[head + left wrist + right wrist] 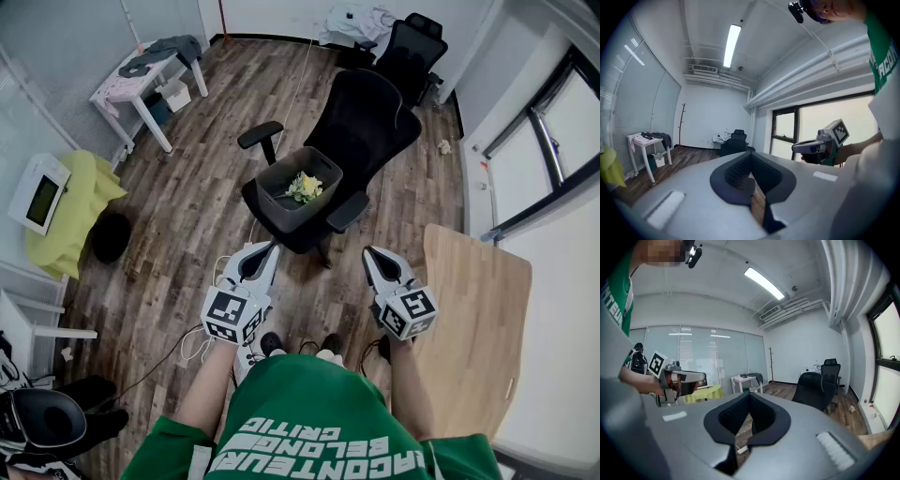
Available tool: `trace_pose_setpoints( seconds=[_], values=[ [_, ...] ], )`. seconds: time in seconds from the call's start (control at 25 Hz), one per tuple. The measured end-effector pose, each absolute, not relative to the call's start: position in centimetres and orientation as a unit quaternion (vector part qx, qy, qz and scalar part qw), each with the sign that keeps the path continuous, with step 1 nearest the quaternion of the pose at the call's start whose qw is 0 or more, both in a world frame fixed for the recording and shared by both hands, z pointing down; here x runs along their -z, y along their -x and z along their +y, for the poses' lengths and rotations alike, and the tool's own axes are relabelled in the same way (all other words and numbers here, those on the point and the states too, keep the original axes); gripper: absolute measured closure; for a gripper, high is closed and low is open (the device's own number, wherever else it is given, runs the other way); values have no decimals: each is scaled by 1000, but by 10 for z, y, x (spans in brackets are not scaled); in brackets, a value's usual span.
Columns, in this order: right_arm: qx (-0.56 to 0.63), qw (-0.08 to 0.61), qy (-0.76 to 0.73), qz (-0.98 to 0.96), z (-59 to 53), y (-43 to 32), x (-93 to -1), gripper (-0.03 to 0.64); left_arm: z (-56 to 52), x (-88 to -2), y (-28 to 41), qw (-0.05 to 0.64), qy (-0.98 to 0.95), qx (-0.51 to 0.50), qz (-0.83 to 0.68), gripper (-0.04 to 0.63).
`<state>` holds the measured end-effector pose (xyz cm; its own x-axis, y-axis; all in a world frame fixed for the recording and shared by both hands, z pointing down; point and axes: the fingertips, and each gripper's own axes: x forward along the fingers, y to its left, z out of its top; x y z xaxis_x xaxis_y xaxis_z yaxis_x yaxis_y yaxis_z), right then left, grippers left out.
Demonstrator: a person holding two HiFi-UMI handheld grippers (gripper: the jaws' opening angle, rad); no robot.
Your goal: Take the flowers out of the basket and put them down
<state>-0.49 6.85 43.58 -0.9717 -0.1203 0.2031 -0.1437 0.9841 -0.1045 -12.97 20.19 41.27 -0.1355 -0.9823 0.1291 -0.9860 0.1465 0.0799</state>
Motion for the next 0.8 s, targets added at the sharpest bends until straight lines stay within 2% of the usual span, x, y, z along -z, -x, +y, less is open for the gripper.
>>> trace_pose_setpoints(
  seconds=[0.8],
  values=[
    [-64, 132, -93, -985, 132, 76, -467, 611, 263, -466, 197, 107, -673, -35, -731, 589]
  ],
)
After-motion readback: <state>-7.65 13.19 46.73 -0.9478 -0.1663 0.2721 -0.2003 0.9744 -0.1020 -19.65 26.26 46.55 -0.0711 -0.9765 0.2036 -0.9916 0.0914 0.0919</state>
